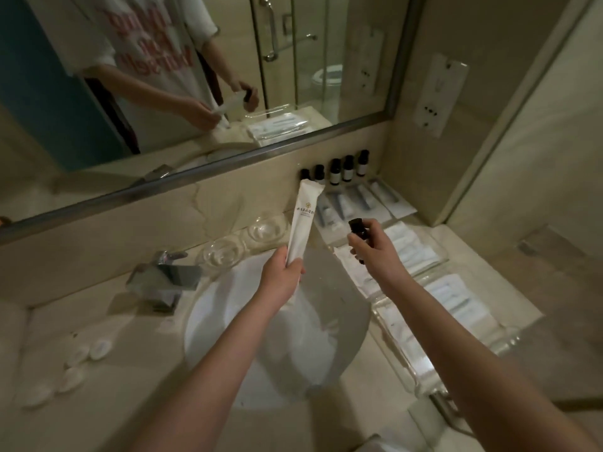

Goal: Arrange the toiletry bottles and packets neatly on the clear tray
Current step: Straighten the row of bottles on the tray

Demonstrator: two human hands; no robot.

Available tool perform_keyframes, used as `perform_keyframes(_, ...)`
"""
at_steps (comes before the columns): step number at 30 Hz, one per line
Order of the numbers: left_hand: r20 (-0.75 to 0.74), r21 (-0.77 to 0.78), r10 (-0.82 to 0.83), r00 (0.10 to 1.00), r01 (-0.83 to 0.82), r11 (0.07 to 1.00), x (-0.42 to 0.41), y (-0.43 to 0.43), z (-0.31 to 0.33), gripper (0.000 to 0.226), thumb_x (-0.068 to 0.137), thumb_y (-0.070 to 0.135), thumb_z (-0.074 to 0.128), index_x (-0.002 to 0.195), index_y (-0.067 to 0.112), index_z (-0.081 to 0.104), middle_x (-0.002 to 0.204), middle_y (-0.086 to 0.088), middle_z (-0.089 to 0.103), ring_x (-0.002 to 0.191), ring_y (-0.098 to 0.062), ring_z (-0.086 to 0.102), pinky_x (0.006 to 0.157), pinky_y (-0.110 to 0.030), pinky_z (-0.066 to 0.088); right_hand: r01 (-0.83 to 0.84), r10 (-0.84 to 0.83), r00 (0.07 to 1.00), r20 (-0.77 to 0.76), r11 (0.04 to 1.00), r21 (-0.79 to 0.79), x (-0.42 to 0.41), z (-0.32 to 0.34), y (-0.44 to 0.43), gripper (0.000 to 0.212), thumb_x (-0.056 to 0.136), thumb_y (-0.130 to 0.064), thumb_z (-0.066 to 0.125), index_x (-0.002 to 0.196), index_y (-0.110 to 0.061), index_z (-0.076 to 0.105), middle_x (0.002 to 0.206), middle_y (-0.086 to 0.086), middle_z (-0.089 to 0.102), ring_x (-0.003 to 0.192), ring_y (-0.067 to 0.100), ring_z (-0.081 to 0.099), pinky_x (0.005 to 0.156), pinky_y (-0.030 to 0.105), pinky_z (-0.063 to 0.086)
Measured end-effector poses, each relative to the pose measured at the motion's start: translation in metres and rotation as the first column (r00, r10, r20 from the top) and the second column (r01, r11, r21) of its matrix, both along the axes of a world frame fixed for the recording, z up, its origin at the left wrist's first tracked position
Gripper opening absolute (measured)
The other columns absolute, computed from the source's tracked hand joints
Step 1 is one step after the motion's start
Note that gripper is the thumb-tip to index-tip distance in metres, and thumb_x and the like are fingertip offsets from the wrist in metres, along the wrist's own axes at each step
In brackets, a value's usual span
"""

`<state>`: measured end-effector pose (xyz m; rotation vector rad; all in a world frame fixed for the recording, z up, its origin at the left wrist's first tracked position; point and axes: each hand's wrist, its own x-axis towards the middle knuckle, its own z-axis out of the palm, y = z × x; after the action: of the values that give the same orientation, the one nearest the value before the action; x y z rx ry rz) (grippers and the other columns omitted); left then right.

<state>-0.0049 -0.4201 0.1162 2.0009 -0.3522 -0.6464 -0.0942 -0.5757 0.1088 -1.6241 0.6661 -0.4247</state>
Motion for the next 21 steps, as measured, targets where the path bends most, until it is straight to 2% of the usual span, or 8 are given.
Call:
perform_keyframes(2, -0.006, 0.003, -0.019, 1.000, 0.019, 1.000, 0.001, -0.020, 0.000, 0.016, 0.089, 0.008, 0.046, 0.102, 0.008, 0.056, 0.071, 0.003, 0.056, 0.066, -0.016, 0.054, 0.059, -0.025, 0.043, 0.026, -0.025, 1.000, -0.011, 0.998, 0.058, -0.003, -0.001, -0.023, 0.023, 0.098, -0.026, 0.046, 0.118, -0.015, 0.048, 0.080, -0.004, 0.050, 0.068, 0.010, 0.048, 0.064, 0.023, 0.039)
perform_keyframes(5, 0.001, -0.002, -0.028, 1.000, 0.028, 1.000, 0.004, -0.047, -0.002, 0.014, 0.091, 0.011, 0.045, 0.101, 0.011, 0.054, 0.077, 0.000, 0.058, 0.073, -0.020, 0.056, 0.064, -0.028, 0.044, 0.032, -0.052, 0.996, 0.068, 0.963, 0.268, -0.001, 0.004, -0.058, 0.018, 0.101, -0.023, 0.039, 0.111, -0.012, 0.049, 0.078, -0.001, 0.051, 0.067, 0.011, 0.047, 0.064, 0.025, 0.037)
perform_keyframes(9, 0.015, 0.020, -0.010, 1.000, 0.010, 1.000, 0.013, -0.079, -0.004, 0.010, 0.091, 0.011, 0.045, 0.097, 0.010, 0.053, 0.081, -0.004, 0.058, 0.075, -0.021, 0.056, 0.062, -0.028, 0.043, 0.023, -0.068, 0.990, 0.121, 0.940, 0.339, 0.008, 0.009, -0.098, 0.017, 0.097, -0.014, 0.047, 0.112, -0.008, 0.053, 0.093, 0.006, 0.062, 0.085, 0.018, 0.060, 0.076, 0.030, 0.044)
perform_keyframes(13, 0.012, 0.021, 0.015, 1.000, -0.015, 1.000, 0.026, -0.108, -0.003, 0.016, 0.088, 0.008, 0.047, 0.101, 0.005, 0.055, 0.082, -0.005, 0.060, 0.066, -0.014, 0.054, 0.057, -0.027, 0.042, 0.043, -0.083, 0.990, 0.114, 0.948, 0.316, 0.022, 0.008, -0.135, 0.008, 0.092, -0.011, 0.057, 0.097, -0.016, 0.056, 0.102, 0.007, 0.066, 0.098, 0.023, 0.063, 0.085, 0.037, 0.049)
perform_keyframes(17, 0.013, -0.006, 0.008, 1.000, -0.008, 1.000, 0.042, -0.135, -0.004, 0.015, 0.090, 0.008, 0.046, 0.103, 0.009, 0.052, 0.080, -0.003, 0.061, 0.064, -0.013, 0.055, 0.058, -0.026, 0.043, 0.120, -0.128, 0.991, 0.036, 0.976, 0.179, 0.043, 0.006, -0.174, 0.015, 0.084, -0.013, 0.069, 0.084, -0.018, 0.054, 0.091, 0.001, 0.063, 0.092, 0.024, 0.062, 0.083, 0.038, 0.053)
perform_keyframes(21, 0.008, -0.016, 0.005, 1.000, -0.005, 1.000, 0.063, -0.153, -0.008, 0.013, 0.089, 0.008, 0.047, 0.099, 0.015, 0.052, 0.078, -0.002, 0.060, 0.066, -0.014, 0.056, 0.062, -0.030, 0.044, 0.176, -0.176, 0.984, -0.012, 0.982, 0.064, 0.068, 0.000, -0.203, 0.023, 0.077, -0.018, 0.076, 0.080, -0.021, 0.053, 0.085, -0.001, 0.059, 0.083, 0.019, 0.058, 0.073, 0.033, 0.051)
